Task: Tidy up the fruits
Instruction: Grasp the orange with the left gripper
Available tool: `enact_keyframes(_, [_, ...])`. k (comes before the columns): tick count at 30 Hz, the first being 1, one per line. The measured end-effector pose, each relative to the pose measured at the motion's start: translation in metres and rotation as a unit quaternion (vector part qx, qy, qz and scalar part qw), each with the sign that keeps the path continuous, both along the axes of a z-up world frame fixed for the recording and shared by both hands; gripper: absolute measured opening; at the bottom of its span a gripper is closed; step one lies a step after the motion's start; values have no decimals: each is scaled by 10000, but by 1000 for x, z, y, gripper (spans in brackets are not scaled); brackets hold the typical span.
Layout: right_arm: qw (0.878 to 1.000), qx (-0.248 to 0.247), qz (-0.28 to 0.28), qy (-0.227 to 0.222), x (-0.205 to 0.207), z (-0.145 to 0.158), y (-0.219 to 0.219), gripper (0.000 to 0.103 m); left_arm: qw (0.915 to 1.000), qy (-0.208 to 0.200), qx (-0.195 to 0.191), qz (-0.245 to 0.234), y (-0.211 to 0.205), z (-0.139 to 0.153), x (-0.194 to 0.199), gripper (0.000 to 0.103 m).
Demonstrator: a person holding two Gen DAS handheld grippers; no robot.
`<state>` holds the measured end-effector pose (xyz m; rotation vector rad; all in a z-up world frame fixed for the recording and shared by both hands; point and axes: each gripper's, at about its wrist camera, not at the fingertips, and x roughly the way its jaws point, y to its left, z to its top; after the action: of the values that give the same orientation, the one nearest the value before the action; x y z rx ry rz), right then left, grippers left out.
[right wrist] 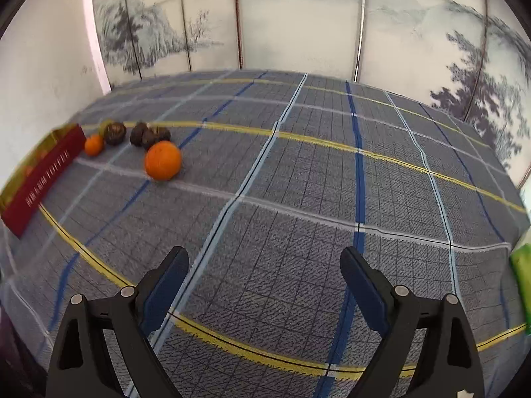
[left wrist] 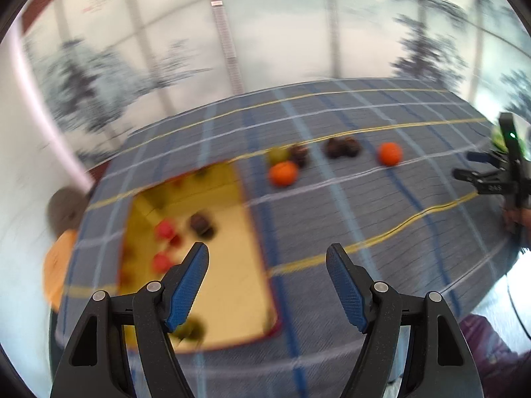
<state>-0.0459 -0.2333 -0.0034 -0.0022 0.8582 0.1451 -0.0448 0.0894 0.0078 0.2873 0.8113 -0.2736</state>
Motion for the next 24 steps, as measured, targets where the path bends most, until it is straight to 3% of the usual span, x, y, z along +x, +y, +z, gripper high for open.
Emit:
enact_keyframes(5, [9991,412,-14,14,2,-3,-14,97,9965,445,176,-692,-37,-11,59,74])
enact_keyframes(11, [9977,673,35,-12,-2,-1,-18,97,9900,1143,2,-832,-58,-38,135,74])
enact_keyframes(15, [9969,782,103,-52,-4,-1,-17,98,9852,1403,362,-917,-68,-62,166,74])
enact_keyframes(18, [9963,845,161,-47,-4,-1,-17,98,9820,1608,395,-909,-67,-76,183,74])
enact_keyframes(21, [9958,888,219,-55,-3,0,-15,99,9790,1801,398,-866,-65,-89,196,70])
enact_keyframes(24, [9954,918,263,-43,-2,-1,-15,100,9779,1834,478,-879,-68,-95,199,57])
